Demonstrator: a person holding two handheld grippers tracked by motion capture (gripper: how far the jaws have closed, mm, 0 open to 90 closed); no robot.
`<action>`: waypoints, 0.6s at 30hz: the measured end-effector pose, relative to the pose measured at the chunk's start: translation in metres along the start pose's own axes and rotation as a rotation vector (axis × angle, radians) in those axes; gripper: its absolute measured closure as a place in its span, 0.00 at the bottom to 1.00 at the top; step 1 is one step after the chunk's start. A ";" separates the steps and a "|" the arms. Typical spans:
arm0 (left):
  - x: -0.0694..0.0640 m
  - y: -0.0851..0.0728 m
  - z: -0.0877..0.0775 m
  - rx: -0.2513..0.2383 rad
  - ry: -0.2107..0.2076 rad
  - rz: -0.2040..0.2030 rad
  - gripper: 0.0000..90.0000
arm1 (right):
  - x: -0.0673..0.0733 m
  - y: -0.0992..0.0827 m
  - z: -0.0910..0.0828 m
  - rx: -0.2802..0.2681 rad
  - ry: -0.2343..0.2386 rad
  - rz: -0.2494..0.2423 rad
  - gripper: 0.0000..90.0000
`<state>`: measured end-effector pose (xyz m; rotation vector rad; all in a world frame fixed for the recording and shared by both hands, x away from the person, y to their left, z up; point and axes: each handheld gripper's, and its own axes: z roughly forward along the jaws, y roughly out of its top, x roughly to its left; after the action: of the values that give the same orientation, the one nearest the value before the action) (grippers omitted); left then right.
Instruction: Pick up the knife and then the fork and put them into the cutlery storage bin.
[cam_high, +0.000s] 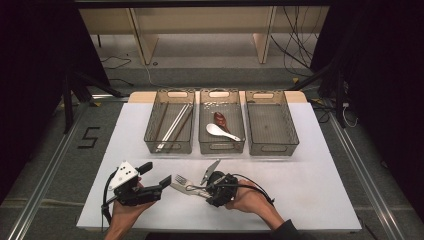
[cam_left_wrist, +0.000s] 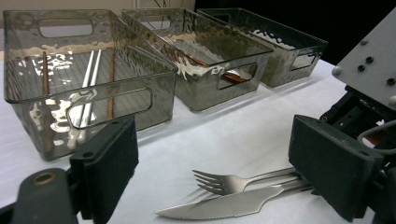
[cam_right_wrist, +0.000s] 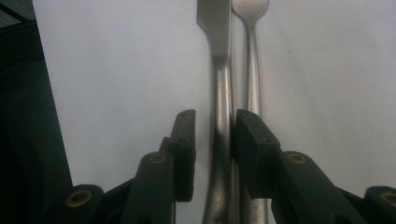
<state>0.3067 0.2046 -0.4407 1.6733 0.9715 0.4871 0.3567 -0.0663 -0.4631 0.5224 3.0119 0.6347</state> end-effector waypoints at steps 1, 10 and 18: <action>0.000 0.000 0.000 -0.001 0.003 -0.001 0.17 | 0.000 0.001 0.001 0.001 0.003 0.004 0.76; 0.002 0.000 -0.002 -0.007 0.015 -0.004 0.17 | 0.001 0.010 0.005 0.026 0.012 0.001 0.74; 0.002 0.000 -0.002 -0.009 0.019 -0.009 0.17 | -0.001 0.011 0.006 0.035 0.012 -0.004 0.75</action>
<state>0.3060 0.2073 -0.4398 1.6586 0.9888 0.5009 0.3616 -0.0549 -0.4646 0.5157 3.0401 0.5876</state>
